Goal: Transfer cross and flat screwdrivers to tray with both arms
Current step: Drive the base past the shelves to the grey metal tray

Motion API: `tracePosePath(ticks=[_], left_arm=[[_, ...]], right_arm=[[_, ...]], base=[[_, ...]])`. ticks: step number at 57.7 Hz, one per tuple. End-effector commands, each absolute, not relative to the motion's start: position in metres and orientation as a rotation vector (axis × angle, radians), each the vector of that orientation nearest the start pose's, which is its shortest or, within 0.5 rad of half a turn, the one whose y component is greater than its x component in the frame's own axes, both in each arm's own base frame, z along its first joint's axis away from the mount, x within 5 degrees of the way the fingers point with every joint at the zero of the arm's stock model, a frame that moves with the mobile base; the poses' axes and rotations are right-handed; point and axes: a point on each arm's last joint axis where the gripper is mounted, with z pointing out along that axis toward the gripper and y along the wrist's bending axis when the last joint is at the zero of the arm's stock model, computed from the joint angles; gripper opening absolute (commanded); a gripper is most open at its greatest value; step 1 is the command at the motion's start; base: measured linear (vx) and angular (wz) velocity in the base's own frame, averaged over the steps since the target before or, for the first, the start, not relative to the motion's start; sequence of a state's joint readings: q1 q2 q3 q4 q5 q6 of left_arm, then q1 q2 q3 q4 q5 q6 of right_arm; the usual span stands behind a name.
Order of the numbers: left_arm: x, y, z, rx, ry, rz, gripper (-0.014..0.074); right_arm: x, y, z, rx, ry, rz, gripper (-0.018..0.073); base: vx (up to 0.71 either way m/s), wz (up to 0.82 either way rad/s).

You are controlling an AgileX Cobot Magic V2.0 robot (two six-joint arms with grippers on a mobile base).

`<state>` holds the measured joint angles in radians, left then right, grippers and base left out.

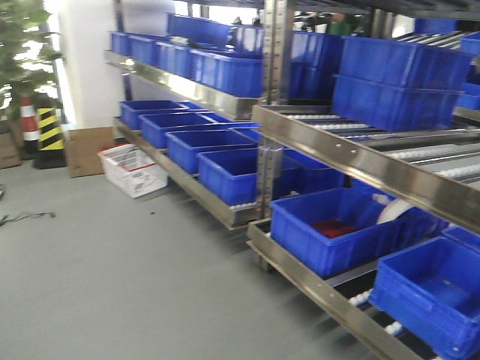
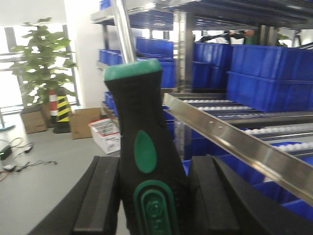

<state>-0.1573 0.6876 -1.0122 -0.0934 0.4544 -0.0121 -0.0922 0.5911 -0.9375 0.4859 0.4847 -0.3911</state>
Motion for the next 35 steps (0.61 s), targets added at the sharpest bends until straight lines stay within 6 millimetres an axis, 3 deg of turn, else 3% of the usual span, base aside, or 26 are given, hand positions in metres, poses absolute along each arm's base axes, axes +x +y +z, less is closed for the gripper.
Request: tracePosePath(ticks=[1, 18, 35], left_arm=[[0.1128, -0.0218, 0.4671, 0.069, 1.489, -0.245, -0.0004], [0.1128, -0.0218, 0.4671, 0.069, 1.489, -0.245, -0.0004], [0.1128, -0.0218, 0.4671, 0.069, 1.489, -0.245, -0.0004]], right_arm=[[0.0935, 0.0081, 0.4541, -0.026, 1.463, 0.122, -0.0009], [0.0935, 0.0081, 0.4541, -0.026, 1.463, 0.122, -0.0009], [0.0935, 0.0081, 0.4541, -0.026, 1.463, 0.122, -0.0009]], base=[[0.37, -0.47], [0.33, -0.54], [0.26, -0.75]])
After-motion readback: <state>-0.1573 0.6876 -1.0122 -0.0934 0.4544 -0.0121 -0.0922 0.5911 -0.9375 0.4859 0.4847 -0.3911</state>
